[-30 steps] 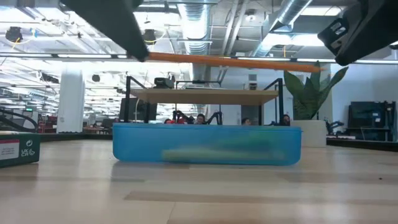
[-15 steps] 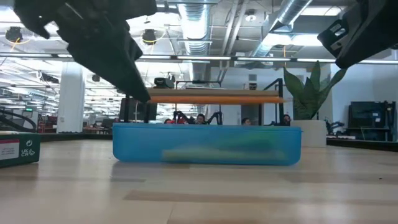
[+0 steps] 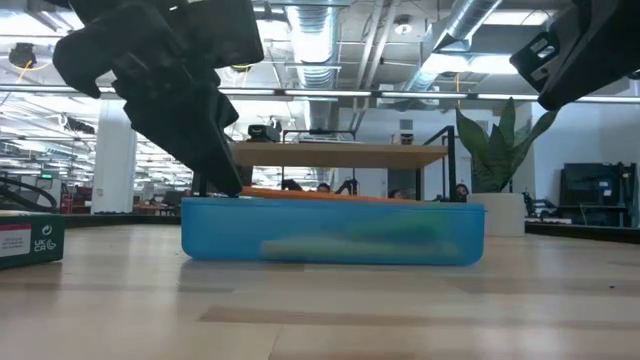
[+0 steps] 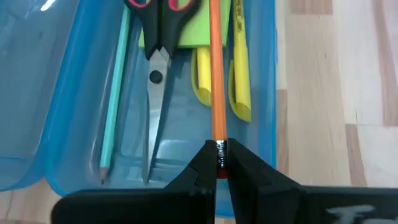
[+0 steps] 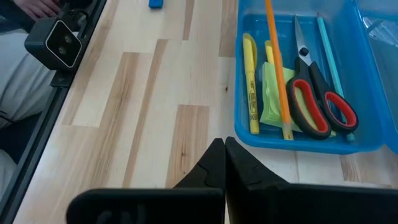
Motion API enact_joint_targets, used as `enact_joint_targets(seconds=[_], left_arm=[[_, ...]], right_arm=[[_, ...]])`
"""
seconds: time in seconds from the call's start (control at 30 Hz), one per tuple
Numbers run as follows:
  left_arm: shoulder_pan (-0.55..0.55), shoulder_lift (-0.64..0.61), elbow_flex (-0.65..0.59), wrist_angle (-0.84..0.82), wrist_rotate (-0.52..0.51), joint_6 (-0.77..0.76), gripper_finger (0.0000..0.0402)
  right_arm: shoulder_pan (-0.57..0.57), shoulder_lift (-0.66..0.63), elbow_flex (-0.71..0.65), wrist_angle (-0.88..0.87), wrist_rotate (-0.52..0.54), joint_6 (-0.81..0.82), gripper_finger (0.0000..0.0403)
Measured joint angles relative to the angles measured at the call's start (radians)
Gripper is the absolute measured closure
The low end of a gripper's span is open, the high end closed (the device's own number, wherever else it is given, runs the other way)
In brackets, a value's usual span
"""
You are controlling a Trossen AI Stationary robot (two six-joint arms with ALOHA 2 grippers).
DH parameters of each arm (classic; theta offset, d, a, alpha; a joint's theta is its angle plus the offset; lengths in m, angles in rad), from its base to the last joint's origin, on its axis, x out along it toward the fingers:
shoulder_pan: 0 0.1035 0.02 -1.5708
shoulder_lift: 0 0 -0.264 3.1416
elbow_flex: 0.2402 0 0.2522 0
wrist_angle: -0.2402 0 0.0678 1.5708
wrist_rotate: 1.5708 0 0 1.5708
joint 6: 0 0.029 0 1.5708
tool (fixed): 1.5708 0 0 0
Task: Pack school essentials
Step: Put the orange pencil into the blue supply box, then put the blue eraser into the blue supply box
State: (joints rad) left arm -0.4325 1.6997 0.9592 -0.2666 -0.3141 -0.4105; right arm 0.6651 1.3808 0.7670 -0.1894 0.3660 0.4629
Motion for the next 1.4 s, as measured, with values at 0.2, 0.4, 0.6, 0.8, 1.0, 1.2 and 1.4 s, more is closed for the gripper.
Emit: enact_joint_targets(seconds=[0.2,0.4,0.6,0.8,1.0,1.2,1.4], left_arm=[[0.0,0.003,0.0,-0.006,0.007,-0.02,0.0353],[0.0,0.001,0.0,-0.007,-0.004,-0.023,0.0294],[-0.031,-0.064,0.0,-0.017,-0.01,-0.021,0.0264],[-0.141,-0.087,0.0,0.026,-0.021,-0.088,0.0263],[-0.281,-0.06,0.0,0.099,-0.061,-0.158,0.0263],[-0.376,-0.016,0.004,0.104,-0.071,-0.217,0.0262],[-0.386,0.108,0.079,0.099,0.0,-0.227,0.0262]], right_arm=[[0.0,0.0,0.0,0.003,0.0,0.0,0.0395],[0.0,0.0,0.0,0.004,0.0,0.0,0.0395],[0.0,0.0,0.0,0.004,0.0,0.0,0.0394],[0.0,0.0,0.0,0.004,0.001,0.0,0.0394],[-0.006,0.0,0.0,0.013,0.003,0.0,0.0394],[-0.014,0.0,0.0,0.026,0.003,-0.003,0.0394],[-0.025,0.0,0.0,0.049,0.003,-0.022,0.0386]])
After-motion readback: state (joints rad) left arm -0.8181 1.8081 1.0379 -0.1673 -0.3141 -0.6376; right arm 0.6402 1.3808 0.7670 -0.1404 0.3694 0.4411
